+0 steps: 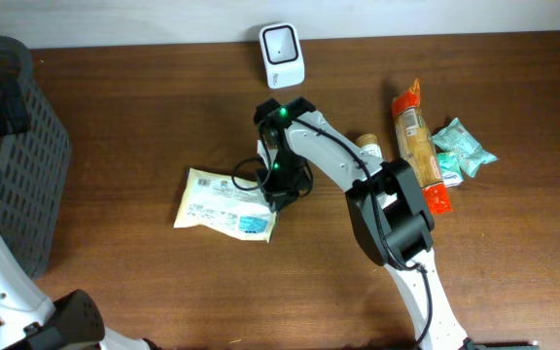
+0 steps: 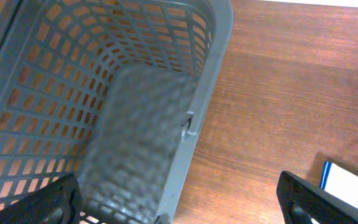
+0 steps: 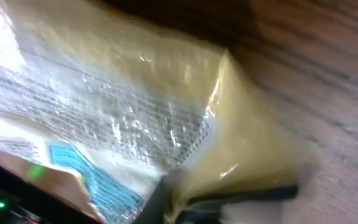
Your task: Scan the item barcode
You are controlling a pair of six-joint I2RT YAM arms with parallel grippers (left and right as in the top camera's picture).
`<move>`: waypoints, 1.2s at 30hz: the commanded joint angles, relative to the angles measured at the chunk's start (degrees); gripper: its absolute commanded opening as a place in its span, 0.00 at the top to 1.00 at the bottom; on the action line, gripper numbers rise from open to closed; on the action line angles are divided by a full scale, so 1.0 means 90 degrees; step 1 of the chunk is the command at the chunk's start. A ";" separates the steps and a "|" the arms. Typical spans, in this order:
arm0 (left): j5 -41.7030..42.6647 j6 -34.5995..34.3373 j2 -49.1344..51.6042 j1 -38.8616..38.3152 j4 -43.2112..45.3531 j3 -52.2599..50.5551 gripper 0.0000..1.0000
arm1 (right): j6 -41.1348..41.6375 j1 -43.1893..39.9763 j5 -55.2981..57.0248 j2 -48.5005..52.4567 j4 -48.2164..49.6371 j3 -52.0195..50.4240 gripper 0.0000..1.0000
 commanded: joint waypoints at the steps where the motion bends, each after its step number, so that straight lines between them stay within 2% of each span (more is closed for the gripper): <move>1: 0.0024 -0.0087 -0.0029 0.0039 0.0010 0.0012 0.01 | -0.0607 -0.0114 0.0381 -0.0015 -0.0136 0.0274 0.47; 4: 0.0024 -0.0087 -0.0029 0.0039 0.0010 0.0012 0.01 | -0.1287 -0.0316 0.0413 -0.0015 -0.0481 0.1248 0.40; 7: 0.0024 -0.0087 -0.0029 0.0039 0.0010 0.0012 0.01 | -0.1841 -0.0299 0.0408 -0.0015 -0.0350 0.1778 0.17; 10: 0.0027 -0.0087 -0.0029 0.0041 0.0010 0.0012 0.01 | -0.2963 -0.0085 0.0389 0.0112 0.0219 0.1688 0.05; 12: 0.0024 -0.0087 -0.0029 0.0039 0.0010 0.0012 0.01 | -0.3373 0.0022 0.0389 0.0216 0.0505 0.1530 0.05; 16: 0.0027 -0.0087 -0.0029 0.0041 0.0010 0.0012 0.01 | -0.3468 -0.0032 0.0236 0.0306 0.0857 0.1341 0.05; 18: 0.0027 -0.0087 -0.0029 0.0041 0.0010 0.0012 0.01 | -0.3893 -0.0109 -0.0442 0.0355 0.0862 0.1338 0.05; 25: 0.0024 -0.0087 -0.0029 0.0039 0.0010 0.0012 0.01 | -0.3951 -0.0153 -0.0726 0.0835 0.1073 0.1331 0.07; 30: 0.0027 -0.0087 -0.0029 0.0041 0.0010 0.0012 0.01 | -0.4267 -0.0049 -0.1790 0.0872 0.0767 0.1185 0.13; 31: 0.0024 -0.0087 -0.0029 0.0041 0.0010 0.0012 0.01 | -0.4201 0.0029 -0.1933 0.0872 0.0760 0.1086 0.16; 33: 0.0027 -0.0087 -0.0029 0.0039 0.0010 0.0012 0.01 | -0.3470 0.0206 -0.1882 0.0886 0.0763 0.0993 0.29; 35: 0.0024 -0.0087 -0.0029 0.0041 0.0010 0.0012 0.01 | -0.2885 0.0352 -0.1467 0.0971 0.0886 0.0993 0.39; 36: 0.0027 -0.0087 -0.0029 0.0041 0.0010 0.0012 0.01 | -0.2504 0.0393 -0.1200 0.0996 0.0993 0.0993 0.49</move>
